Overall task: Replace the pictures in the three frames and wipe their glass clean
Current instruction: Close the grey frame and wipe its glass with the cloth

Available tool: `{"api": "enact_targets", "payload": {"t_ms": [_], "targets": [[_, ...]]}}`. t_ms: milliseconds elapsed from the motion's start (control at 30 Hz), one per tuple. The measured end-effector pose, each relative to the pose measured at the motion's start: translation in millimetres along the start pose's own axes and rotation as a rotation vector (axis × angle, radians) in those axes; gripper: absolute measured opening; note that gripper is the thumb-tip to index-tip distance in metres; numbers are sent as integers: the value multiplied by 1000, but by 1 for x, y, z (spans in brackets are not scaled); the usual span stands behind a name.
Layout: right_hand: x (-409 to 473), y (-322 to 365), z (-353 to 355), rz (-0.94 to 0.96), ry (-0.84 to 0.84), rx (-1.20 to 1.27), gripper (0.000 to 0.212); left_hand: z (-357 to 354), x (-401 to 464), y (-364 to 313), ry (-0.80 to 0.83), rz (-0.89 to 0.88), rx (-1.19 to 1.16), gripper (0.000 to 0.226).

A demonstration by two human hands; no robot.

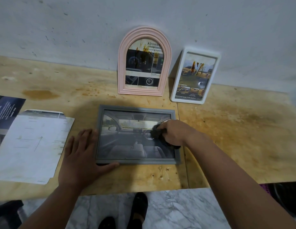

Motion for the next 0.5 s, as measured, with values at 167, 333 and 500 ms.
{"api": "enact_targets", "payload": {"t_ms": [167,333,500], "targets": [[-9,-4,24,-61,-209,131,46,0,-1,1,-3,3,-3,133],[4,15,7,-88,-407,169,46,2,-1,0,-9,3,1,133],[-15,16,-13,-97,-404,172,43,0,-1,-1,-14,-2,9,132]]}}
Point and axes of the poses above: each hand's wrist, its own x-axis towards the middle knuckle, its own z-axis out of the back of the hand, y = z × x, the point moved 10 cm from there along x, towards the middle knuckle, and after that the axes turned 10 degrees about z, right-handed, at the moved point
